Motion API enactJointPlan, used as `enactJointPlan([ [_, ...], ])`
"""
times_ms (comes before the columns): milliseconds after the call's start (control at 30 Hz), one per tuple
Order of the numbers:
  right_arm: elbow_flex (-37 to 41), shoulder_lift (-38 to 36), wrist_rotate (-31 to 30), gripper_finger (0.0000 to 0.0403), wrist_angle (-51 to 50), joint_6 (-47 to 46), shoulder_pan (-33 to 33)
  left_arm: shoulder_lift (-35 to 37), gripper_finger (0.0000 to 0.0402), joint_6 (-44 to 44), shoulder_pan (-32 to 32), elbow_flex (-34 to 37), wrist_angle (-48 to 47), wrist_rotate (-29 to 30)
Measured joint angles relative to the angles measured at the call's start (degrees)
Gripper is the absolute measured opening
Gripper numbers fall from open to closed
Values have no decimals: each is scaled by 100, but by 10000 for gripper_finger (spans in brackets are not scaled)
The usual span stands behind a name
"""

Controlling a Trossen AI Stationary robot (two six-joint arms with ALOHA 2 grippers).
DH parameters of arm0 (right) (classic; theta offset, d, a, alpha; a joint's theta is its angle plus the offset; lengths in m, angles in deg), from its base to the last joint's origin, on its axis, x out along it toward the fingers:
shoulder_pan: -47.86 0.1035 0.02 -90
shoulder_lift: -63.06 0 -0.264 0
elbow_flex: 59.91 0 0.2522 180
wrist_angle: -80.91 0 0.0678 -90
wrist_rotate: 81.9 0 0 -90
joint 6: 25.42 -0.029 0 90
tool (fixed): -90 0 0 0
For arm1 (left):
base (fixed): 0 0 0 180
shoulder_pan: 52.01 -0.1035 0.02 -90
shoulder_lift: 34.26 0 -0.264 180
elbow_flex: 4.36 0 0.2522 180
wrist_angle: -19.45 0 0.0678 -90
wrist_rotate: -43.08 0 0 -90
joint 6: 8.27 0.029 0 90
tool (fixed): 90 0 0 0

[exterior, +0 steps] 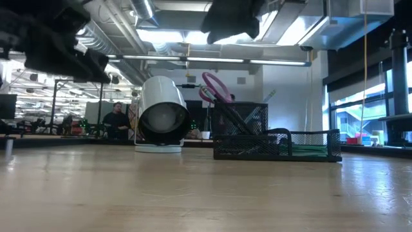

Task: Pick and place office supplies into organizer
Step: Put the pink binder clip into the black desk organizer

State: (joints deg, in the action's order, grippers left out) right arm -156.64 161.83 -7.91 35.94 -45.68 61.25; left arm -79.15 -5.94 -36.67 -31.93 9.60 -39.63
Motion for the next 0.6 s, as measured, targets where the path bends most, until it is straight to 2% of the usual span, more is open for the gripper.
enactJointPlan([
  [133,1179,-433,-2,157,1729,-54,19,-65,174,193,353,-519,-535,83],
  [300,2284,-710,6,157,3230,-137,39,-568,174,835,1092,-1519,-1474,648],
  [467,2790,-784,114,157,3509,-477,50,-1439,174,-338,1516,-2418,-1841,874],
  [600,2868,-792,543,157,3504,-221,57,-2269,172,-1018,1857,-3041,-2155,782],
])
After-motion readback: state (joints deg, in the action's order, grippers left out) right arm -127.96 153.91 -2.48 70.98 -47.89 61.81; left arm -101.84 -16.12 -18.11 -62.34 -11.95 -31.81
